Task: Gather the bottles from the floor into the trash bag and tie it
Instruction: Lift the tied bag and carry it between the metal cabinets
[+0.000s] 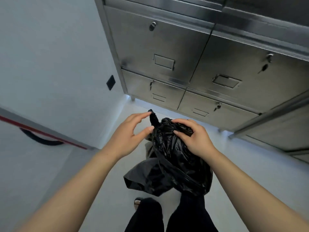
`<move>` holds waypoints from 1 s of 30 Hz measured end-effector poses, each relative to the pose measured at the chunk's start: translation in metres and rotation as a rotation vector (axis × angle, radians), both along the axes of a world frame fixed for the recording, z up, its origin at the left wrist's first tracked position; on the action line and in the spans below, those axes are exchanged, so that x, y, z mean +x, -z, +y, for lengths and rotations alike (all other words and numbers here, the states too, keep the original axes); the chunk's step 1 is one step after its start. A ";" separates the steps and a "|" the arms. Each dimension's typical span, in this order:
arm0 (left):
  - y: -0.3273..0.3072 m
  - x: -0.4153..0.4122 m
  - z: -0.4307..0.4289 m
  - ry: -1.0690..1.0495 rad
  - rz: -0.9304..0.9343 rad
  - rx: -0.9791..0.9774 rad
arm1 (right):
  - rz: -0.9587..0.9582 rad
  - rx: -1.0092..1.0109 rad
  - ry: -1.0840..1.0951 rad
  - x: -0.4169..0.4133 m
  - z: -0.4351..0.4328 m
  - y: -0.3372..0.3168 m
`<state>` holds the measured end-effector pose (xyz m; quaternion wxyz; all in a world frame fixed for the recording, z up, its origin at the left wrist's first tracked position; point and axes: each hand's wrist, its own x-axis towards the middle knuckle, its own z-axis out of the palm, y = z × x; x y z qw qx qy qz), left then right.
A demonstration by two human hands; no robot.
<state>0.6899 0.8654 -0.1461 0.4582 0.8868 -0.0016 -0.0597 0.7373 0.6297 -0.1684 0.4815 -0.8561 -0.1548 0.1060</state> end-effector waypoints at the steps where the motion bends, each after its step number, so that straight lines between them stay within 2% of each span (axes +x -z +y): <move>1: -0.009 0.000 -0.010 0.035 0.000 0.001 | -0.002 -0.002 0.041 -0.009 -0.011 -0.009; 6: -0.038 -0.002 -0.072 0.222 -0.029 0.026 | -0.012 -0.016 0.247 -0.055 -0.083 -0.046; 15: -0.071 -0.022 -0.225 0.568 -0.167 0.215 | -0.080 0.016 0.649 -0.155 -0.246 -0.079; 23: -0.104 -0.051 -0.397 0.782 -0.326 0.262 | -0.143 0.066 0.857 -0.229 -0.380 -0.106; 30: -0.127 -0.046 -0.514 0.920 -0.480 0.378 | -0.177 0.036 0.965 -0.250 -0.481 -0.129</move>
